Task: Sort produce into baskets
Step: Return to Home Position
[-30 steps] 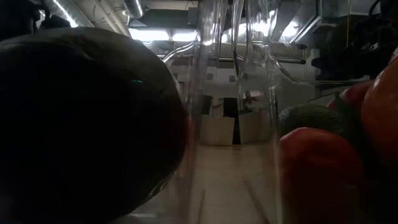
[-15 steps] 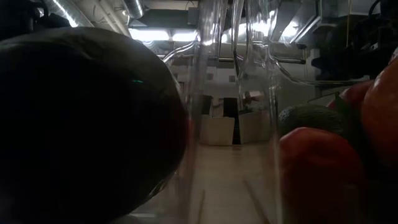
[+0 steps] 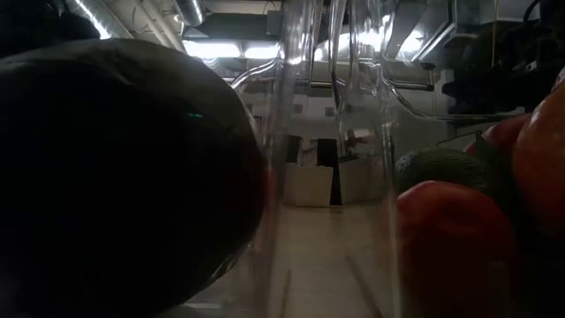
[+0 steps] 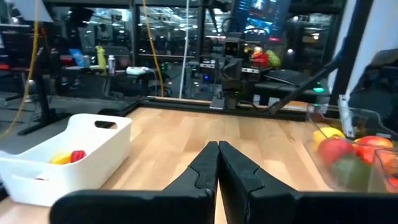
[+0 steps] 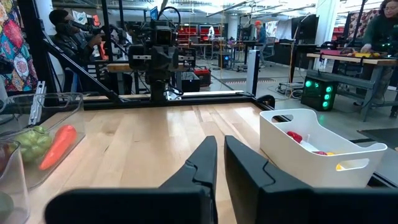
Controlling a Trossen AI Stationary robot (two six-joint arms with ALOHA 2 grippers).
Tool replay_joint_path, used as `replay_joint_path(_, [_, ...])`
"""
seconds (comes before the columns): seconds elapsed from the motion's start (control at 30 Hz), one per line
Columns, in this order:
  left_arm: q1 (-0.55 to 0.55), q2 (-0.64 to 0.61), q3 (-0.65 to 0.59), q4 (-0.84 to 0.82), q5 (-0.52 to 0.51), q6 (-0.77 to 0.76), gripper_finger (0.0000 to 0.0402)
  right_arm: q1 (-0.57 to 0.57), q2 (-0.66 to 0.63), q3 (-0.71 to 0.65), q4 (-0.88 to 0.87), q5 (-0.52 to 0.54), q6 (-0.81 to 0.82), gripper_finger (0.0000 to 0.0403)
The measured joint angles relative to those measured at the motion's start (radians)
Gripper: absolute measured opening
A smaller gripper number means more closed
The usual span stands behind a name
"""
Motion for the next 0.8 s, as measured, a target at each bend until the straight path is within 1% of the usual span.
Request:
replay_joint_path(0.2, [0.0, 0.0, 0.001, -0.013, -0.071, 0.015, 0.0007, 0.0, 0.0, 0.0, 0.0, 0.0, 0.0, 0.0033])
replay_joint_path(0.37, [0.0, 0.0, 0.001, -0.013, -0.071, -0.022, 0.0007, 0.0, 0.0, 0.0, 0.0, 0.0, 0.0, 0.0033])
replay_joint_path(0.8, [0.0, 0.0, 0.001, -0.012, -0.071, -0.026, 0.0008, 0.0, 0.0, 0.0, 0.0, 0.0, 0.0, 0.0033])
